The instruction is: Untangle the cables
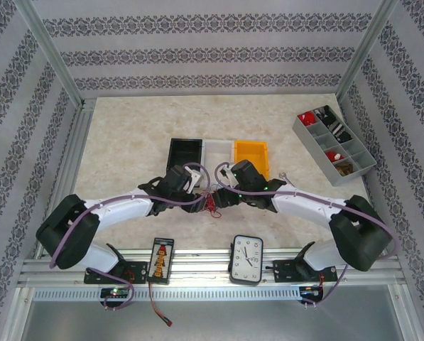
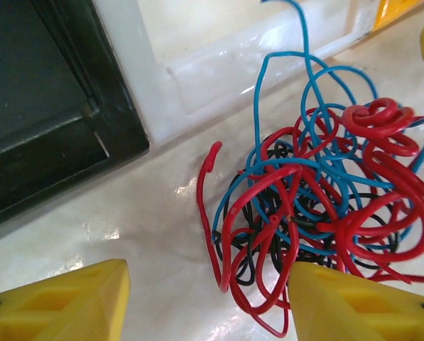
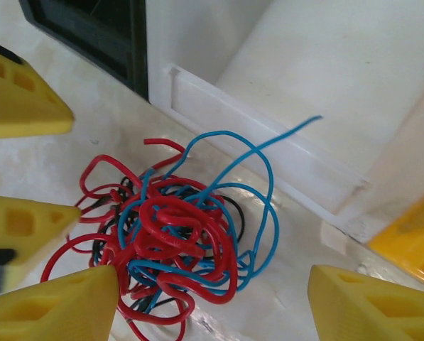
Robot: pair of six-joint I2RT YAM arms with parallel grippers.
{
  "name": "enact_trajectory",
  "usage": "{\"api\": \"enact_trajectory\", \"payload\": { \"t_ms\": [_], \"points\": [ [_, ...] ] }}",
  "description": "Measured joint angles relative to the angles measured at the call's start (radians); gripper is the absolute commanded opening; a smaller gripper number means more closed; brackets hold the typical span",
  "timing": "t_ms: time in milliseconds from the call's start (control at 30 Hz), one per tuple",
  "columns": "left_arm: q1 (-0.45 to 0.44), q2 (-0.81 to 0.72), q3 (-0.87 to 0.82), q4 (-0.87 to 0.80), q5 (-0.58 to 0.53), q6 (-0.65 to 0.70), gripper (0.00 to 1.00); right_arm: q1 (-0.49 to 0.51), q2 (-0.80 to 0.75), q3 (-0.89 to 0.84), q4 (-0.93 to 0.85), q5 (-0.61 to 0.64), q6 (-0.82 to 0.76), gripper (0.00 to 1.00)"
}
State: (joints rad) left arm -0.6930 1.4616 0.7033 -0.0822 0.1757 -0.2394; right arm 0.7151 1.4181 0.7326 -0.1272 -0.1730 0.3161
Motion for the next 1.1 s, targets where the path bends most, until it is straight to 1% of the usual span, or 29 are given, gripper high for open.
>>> {"api": "enact_trajectory", "payload": {
  "t_ms": [67, 167, 233, 333, 400, 433, 633, 800, 1100],
  "points": [
    [0.000, 0.021, 0.000, 0.014, -0.004, 0.002, 0.55, -0.005, 0.019, 0.010, 0.000, -0.021, 0.000, 0.72],
    [0.000, 0.045, 0.000, 0.040, -0.004, 0.005, 0.44, -0.013, 0.044, 0.014, -0.001, -0.053, -0.001, 0.72],
    [0.000, 0.058, 0.001, 0.058, -0.002, 0.005, 0.34, -0.021, 0.060, 0.014, -0.003, -0.071, -0.003, 0.72],
    [0.000, 0.074, 0.002, 0.081, 0.011, 0.008, 0.14, -0.037, 0.079, 0.014, -0.004, -0.101, -0.005, 0.72],
    [0.000, 0.082, 0.002, 0.093, 0.020, 0.007, 0.03, -0.046, 0.088, 0.014, -0.004, -0.116, -0.004, 0.72],
    [0.000, 0.082, 0.002, 0.096, 0.026, 0.005, 0.00, -0.050, 0.092, 0.014, -0.004, -0.121, -0.004, 0.72],
    [0.000, 0.077, 0.002, 0.099, 0.053, -0.001, 0.00, -0.065, 0.109, 0.014, -0.005, -0.146, -0.005, 0.77],
    [0.000, 0.037, 0.002, 0.097, 0.084, -0.001, 0.00, -0.065, 0.103, 0.013, -0.004, -0.171, -0.004, 0.80],
    [0.000, 0.009, -0.003, 0.106, 0.121, -0.003, 0.00, -0.066, -0.024, 0.016, 0.004, -0.212, -0.003, 0.83]
  ]
}}
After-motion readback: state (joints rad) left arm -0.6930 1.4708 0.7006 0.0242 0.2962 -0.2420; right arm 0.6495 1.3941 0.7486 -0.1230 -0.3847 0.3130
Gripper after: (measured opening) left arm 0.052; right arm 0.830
